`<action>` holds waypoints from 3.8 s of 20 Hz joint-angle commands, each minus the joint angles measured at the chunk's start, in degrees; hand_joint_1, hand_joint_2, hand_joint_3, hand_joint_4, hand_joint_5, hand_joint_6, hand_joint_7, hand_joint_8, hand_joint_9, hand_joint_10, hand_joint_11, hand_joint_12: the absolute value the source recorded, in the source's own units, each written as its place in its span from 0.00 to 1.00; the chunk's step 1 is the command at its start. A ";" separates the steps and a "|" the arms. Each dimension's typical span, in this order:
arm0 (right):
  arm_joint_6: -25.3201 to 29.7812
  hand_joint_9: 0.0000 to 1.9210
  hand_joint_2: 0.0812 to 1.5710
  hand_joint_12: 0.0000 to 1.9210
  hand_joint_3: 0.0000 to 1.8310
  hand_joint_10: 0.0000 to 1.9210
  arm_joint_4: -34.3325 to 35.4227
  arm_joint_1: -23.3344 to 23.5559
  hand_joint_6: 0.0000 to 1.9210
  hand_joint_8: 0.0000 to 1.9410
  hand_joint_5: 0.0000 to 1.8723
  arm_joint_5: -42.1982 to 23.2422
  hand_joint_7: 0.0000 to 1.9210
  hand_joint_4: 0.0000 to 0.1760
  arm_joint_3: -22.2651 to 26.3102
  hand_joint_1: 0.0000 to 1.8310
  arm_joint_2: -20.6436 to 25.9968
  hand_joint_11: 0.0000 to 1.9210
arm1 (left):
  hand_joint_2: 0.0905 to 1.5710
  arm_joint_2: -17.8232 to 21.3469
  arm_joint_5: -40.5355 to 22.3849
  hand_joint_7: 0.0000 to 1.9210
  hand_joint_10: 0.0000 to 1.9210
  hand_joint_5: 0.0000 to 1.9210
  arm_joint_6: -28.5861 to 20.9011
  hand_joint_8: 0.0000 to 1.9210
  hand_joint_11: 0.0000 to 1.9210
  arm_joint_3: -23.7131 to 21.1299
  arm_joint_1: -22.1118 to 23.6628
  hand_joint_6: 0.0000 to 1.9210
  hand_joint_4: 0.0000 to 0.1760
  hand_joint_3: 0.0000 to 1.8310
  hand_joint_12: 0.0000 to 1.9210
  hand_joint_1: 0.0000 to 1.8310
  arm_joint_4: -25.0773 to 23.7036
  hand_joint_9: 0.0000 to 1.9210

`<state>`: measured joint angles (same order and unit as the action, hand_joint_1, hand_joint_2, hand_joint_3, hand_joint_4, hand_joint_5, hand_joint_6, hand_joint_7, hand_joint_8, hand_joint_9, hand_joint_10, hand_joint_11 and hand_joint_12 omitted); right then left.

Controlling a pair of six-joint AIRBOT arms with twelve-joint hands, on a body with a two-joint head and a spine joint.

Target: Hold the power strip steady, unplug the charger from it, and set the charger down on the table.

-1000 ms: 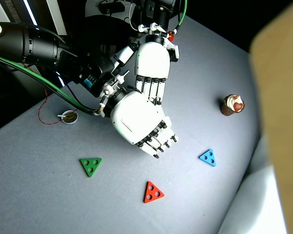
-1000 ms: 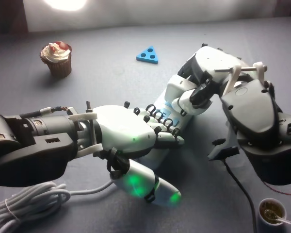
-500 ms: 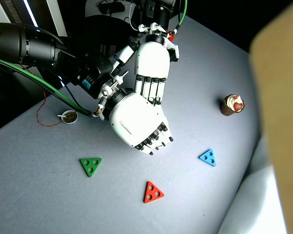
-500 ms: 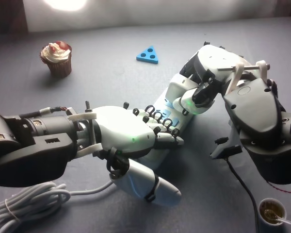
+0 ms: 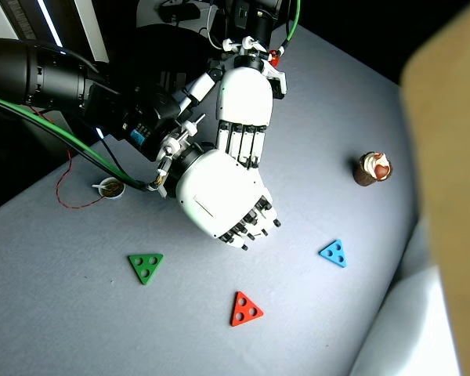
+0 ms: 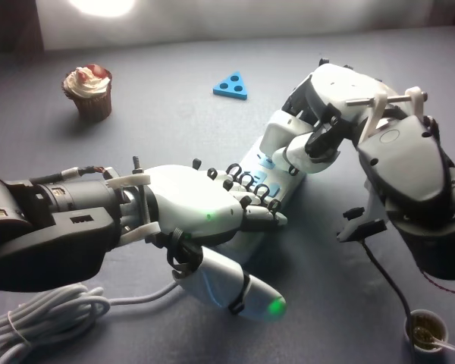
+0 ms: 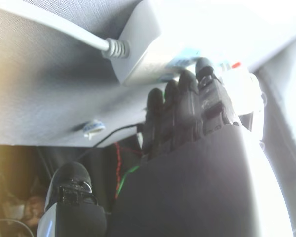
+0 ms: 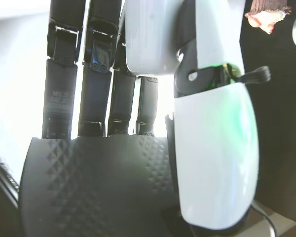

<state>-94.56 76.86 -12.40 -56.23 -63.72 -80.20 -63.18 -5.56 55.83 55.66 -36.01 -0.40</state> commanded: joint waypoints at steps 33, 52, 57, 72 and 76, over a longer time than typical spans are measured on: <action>-15.63 0.58 0.65 0.29 0.00 0.40 -38.34 -7.19 0.43 0.33 0.55 4.30 0.60 0.00 7.32 0.74 11.49 0.52 | 0.64 0.11 -3.03 0.08 0.00 0.08 -6.53 0.00 0.03 0.54 -2.61 0.00 0.00 0.00 0.04 0.00 0.26 0.06; -14.49 0.33 0.63 0.31 0.00 0.00 -47.58 -11.41 0.00 0.00 0.30 10.55 0.33 0.00 9.65 0.61 14.55 0.22 | 0.64 0.12 -2.24 0.08 0.00 0.08 -6.16 0.00 0.04 0.65 -1.13 0.00 0.00 0.00 0.04 0.00 0.27 0.07; -11.82 0.24 0.58 0.29 0.00 0.00 -47.23 -11.09 0.00 0.00 0.22 11.83 0.24 0.00 12.86 0.57 18.58 0.14 | 0.65 0.12 -2.03 0.09 0.00 0.08 -6.07 0.00 0.04 0.59 -1.18 0.00 0.00 0.00 0.04 0.01 0.27 0.07; 25.94 0.10 0.57 0.24 0.00 0.00 -66.81 -3.20 0.00 0.00 0.09 35.23 0.11 0.00 30.41 0.47 49.29 0.02 | 0.64 1.24 -2.32 0.08 0.00 0.08 -5.60 0.00 0.03 -0.44 0.31 0.00 0.00 0.00 0.03 0.00 0.27 0.06; 32.67 0.08 0.56 0.24 0.00 0.00 -75.02 -1.77 0.00 0.00 0.07 37.37 0.09 0.00 32.60 0.46 53.95 0.00 | 0.64 2.40 -2.12 0.07 0.00 0.07 -5.16 0.00 0.03 -1.28 1.71 0.00 0.00 0.00 0.03 0.00 0.27 0.05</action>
<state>-61.36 1.23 -14.83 -12.95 -31.14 -26.57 -60.77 -3.11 50.76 54.37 -34.79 -0.40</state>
